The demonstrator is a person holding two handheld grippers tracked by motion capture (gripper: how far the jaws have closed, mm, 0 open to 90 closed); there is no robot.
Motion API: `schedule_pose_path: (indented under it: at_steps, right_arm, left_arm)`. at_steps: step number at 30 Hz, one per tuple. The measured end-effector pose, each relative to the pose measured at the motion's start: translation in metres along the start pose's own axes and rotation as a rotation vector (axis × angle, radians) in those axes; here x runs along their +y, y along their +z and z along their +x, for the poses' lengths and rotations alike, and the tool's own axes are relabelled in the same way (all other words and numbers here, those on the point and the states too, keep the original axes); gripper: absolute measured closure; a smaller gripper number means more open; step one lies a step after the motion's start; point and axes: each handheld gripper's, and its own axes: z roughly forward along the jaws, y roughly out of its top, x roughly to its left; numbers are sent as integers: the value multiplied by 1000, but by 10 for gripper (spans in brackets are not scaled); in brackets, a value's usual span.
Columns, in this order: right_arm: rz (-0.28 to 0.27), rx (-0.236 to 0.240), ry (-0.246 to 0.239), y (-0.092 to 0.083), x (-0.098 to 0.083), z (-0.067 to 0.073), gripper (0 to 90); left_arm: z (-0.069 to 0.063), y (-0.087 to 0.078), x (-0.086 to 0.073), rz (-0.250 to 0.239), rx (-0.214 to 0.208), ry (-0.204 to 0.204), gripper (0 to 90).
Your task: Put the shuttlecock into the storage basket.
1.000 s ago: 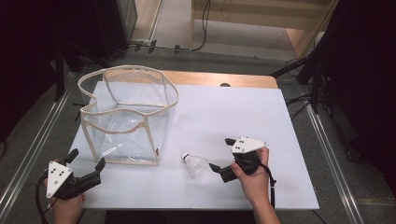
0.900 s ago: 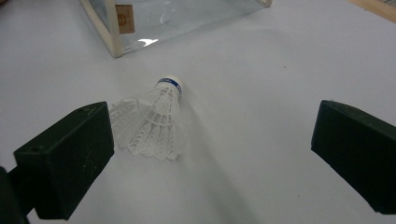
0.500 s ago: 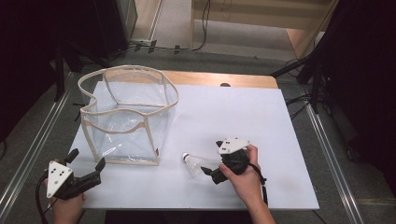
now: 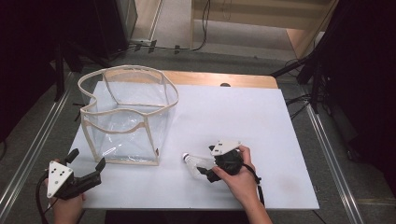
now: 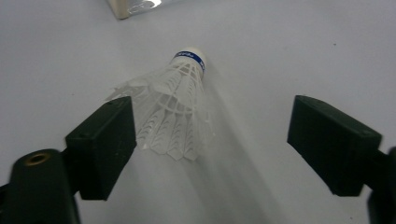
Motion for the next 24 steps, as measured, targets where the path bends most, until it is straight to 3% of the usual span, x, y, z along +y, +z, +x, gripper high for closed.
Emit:
schedule_pose_path:
  at_steps: [6,10,16,24]
  right_arm:
    - [19,33,-5,12,0,0,293]
    - [39,18,15,18,1,2,385]
    - [49,-29,-8,26,2,7,522]
    - [37,-11,-30,32,3,9,754]
  left_arm:
    - [0,0,0,0,0,1,92]
    - [0,0,0,0,0,0,92]
    - [0,0,0,0,-1,-1,92]
    - [0,0,0,0,-1,-1,92]
